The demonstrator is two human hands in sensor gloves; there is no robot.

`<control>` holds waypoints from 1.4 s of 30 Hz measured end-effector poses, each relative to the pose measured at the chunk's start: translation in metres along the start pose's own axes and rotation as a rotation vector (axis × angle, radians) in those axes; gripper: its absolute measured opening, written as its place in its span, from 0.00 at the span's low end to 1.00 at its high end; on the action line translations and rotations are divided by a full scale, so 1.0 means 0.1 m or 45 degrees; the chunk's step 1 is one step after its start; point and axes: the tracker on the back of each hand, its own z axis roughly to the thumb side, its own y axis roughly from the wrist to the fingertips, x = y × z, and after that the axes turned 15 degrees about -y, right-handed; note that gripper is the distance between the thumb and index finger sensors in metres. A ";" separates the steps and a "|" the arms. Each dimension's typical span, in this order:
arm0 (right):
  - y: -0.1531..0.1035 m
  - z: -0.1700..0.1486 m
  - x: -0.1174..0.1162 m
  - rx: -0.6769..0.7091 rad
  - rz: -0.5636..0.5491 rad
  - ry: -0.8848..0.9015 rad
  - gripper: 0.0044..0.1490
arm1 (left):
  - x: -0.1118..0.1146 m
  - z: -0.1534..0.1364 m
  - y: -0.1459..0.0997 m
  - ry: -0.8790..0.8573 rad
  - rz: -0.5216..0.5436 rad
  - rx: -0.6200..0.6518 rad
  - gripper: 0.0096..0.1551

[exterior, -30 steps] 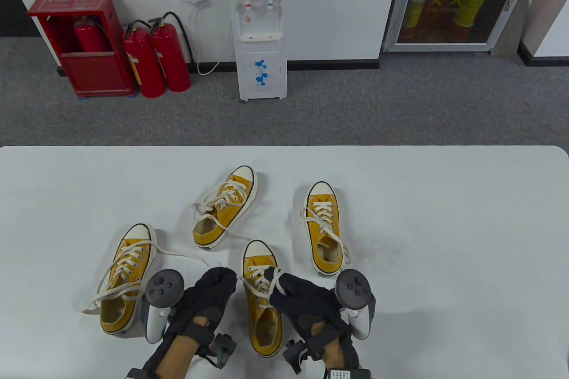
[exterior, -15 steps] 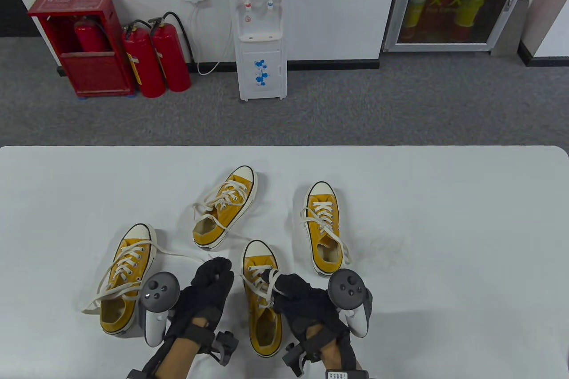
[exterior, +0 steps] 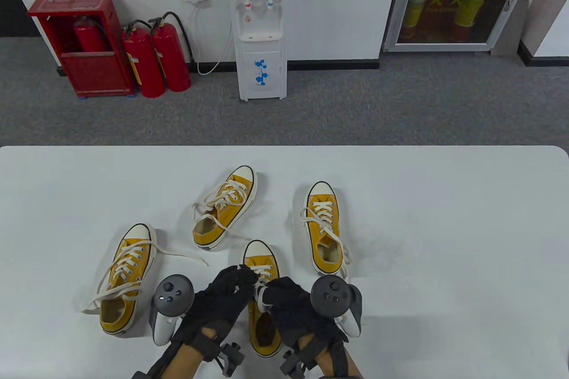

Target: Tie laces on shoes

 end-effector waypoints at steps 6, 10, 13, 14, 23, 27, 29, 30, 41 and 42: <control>-0.02 0.08 -0.02 0.035 -0.047 -0.124 0.28 | 0.02 0.01 0.00 0.058 0.012 0.006 0.30; -0.02 0.08 -0.01 0.028 -0.063 -0.141 0.27 | 0.02 0.01 0.00 0.066 0.025 0.008 0.26; -0.02 0.06 0.01 0.013 -0.087 -0.138 0.26 | 0.03 0.01 0.00 0.096 0.053 0.020 0.23; -0.02 0.05 0.01 0.011 -0.078 -0.140 0.25 | 0.04 0.01 -0.01 0.100 0.060 0.025 0.23; -0.01 0.04 0.01 -0.008 -0.037 -0.153 0.24 | 0.13 0.14 -0.05 0.464 0.184 0.142 0.18; -0.01 -0.01 0.06 -0.046 -0.035 -0.086 0.26 | 0.07 0.14 -0.05 0.539 0.242 0.132 0.18; -0.01 -0.06 0.10 -0.062 -0.032 -0.025 0.26 | 0.00 0.11 -0.04 0.529 0.258 0.091 0.18; -0.01 -0.09 0.12 -0.074 -0.033 0.007 0.26 | -0.04 0.08 -0.03 0.517 0.261 0.067 0.19; -0.03 -0.27 0.24 -0.168 -0.139 0.117 0.24 | -0.21 0.03 0.00 0.566 0.305 -0.054 0.19; -0.04 -0.28 0.26 -0.182 -0.155 0.122 0.24 | -0.24 0.02 -0.01 0.585 0.320 -0.058 0.19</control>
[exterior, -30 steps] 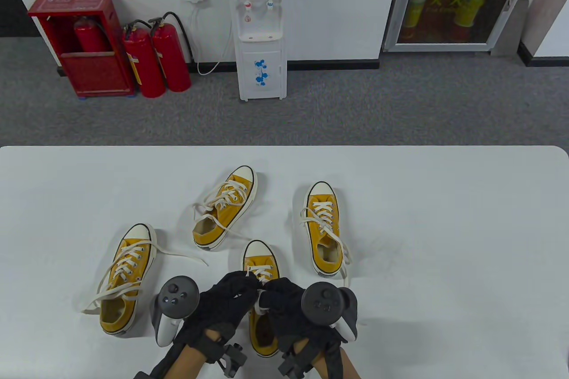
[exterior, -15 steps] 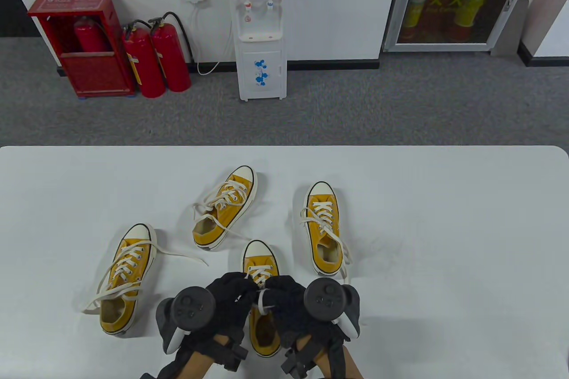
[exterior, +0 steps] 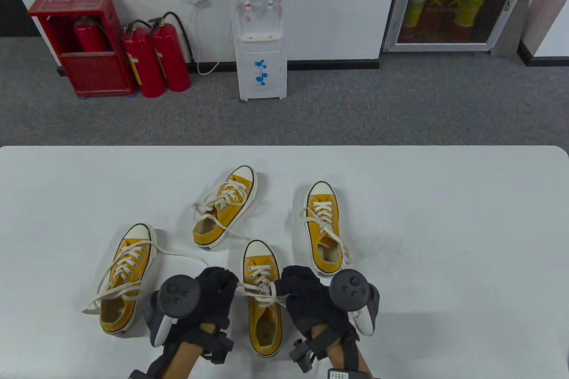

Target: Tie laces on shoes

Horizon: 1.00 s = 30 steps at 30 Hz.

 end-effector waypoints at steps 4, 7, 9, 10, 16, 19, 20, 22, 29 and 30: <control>0.01 -0.09 0.08 -0.048 -0.055 0.017 0.24 | -0.06 -0.07 0.03 -0.009 0.003 -0.039 0.19; 0.01 -0.15 0.10 -0.081 -0.077 0.024 0.24 | -0.07 -0.08 0.04 -0.011 -0.043 -0.059 0.19; 0.01 -0.18 0.11 -0.099 -0.079 0.026 0.24 | -0.08 -0.08 0.04 0.017 -0.041 -0.066 0.19; 0.01 -0.18 0.11 -0.101 -0.079 0.025 0.24 | -0.08 -0.08 0.05 0.024 -0.045 -0.069 0.19; 0.01 -0.18 0.11 -0.114 -0.073 0.005 0.24 | -0.14 -0.10 0.05 0.013 -0.011 -0.089 0.19; 0.01 -0.20 0.12 -0.133 -0.077 -0.007 0.24 | -0.17 -0.12 0.05 0.037 0.014 -0.099 0.19; 0.01 -0.21 0.12 -0.142 -0.080 -0.012 0.24 | -0.18 -0.13 0.06 0.048 0.012 -0.108 0.18; 0.01 -0.23 0.13 -0.155 -0.082 -0.012 0.24 | -0.20 -0.16 0.06 0.049 0.014 -0.124 0.18; 0.01 -0.32 0.17 -0.230 -0.109 -0.047 0.25 | -0.23 -0.24 0.09 0.110 0.008 -0.176 0.18; 0.01 -0.33 0.17 -0.232 -0.110 -0.046 0.25 | -0.23 -0.24 0.09 0.114 0.007 -0.181 0.18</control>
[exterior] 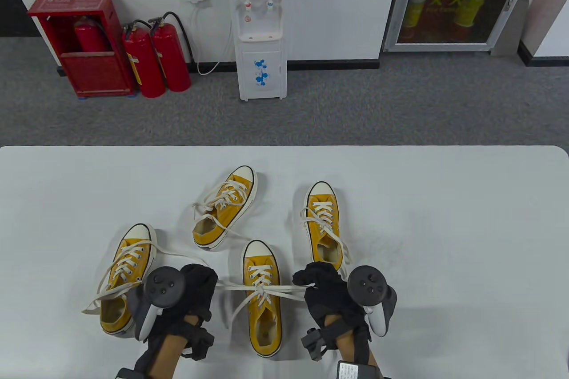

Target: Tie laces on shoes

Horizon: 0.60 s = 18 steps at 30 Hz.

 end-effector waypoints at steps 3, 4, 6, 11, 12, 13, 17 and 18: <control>0.00 -0.02 0.00 -0.017 0.002 -0.015 0.25 | 0.02 -0.02 0.01 0.018 -0.013 -0.022 0.18; 0.00 -0.02 0.00 -0.022 0.002 -0.022 0.24 | 0.02 -0.03 0.02 0.032 -0.022 -0.028 0.18; 0.00 -0.02 -0.01 -0.024 0.009 -0.018 0.24 | 0.03 -0.04 0.02 0.035 -0.028 -0.032 0.18; 0.00 -0.02 -0.01 -0.022 -0.009 -0.020 0.24 | 0.05 -0.03 0.01 0.026 -0.054 -0.026 0.19; 0.00 -0.02 0.00 -0.018 -0.014 -0.013 0.24 | 0.05 -0.01 0.01 0.026 -0.054 -0.018 0.19; 0.00 -0.03 0.00 -0.017 -0.020 -0.009 0.24 | 0.06 0.00 0.00 0.029 -0.053 -0.010 0.19; 0.00 -0.02 -0.02 0.003 -0.011 -0.014 0.24 | 0.07 0.05 -0.02 0.068 -0.057 0.023 0.26; 0.00 -0.01 -0.03 0.011 -0.007 -0.024 0.25 | 0.07 0.07 -0.03 0.092 -0.057 0.036 0.28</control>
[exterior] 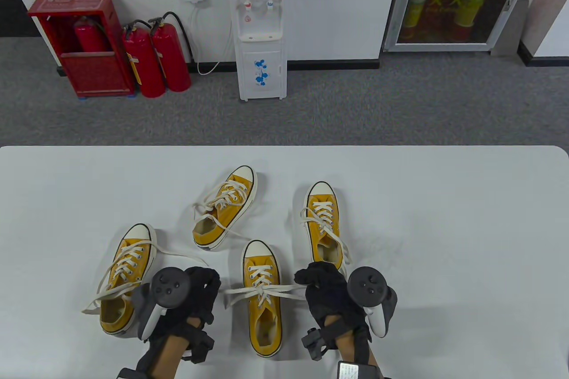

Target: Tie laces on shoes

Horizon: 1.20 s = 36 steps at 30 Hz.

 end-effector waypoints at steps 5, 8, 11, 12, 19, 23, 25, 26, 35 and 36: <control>-0.02 0.06 -0.04 0.045 -0.009 -0.066 0.27 | 0.02 0.08 -0.03 0.031 -0.021 0.061 0.33; -0.04 0.12 -0.10 0.089 0.023 -0.143 0.32 | 0.05 0.12 -0.04 0.064 -0.053 0.093 0.37; -0.06 0.19 -0.19 0.130 0.068 -0.253 0.39 | 0.08 0.16 -0.05 0.129 -0.082 0.129 0.40; -0.07 0.21 -0.24 0.138 0.109 -0.297 0.43 | 0.10 0.17 -0.05 0.152 -0.094 0.141 0.40; -0.10 0.26 -0.45 0.129 0.307 -0.445 0.59 | 0.18 0.23 -0.08 0.266 -0.154 0.172 0.44; -0.13 0.32 -0.57 0.132 0.398 -0.543 0.62 | 0.21 0.24 -0.08 0.312 -0.206 0.165 0.47; -0.15 0.35 -0.62 0.126 0.393 -0.647 0.61 | 0.22 0.24 -0.08 0.327 -0.225 0.161 0.49; -0.16 0.36 -0.63 0.124 0.385 -0.667 0.60 | 0.23 0.24 -0.08 0.328 -0.226 0.161 0.49; -0.20 0.42 -0.68 0.031 0.262 -0.788 0.48 | 0.27 0.23 -0.08 0.336 -0.249 0.162 0.53; -0.21 0.44 -0.68 0.036 0.232 -0.827 0.47 | 0.29 0.24 -0.08 0.339 -0.256 0.164 0.53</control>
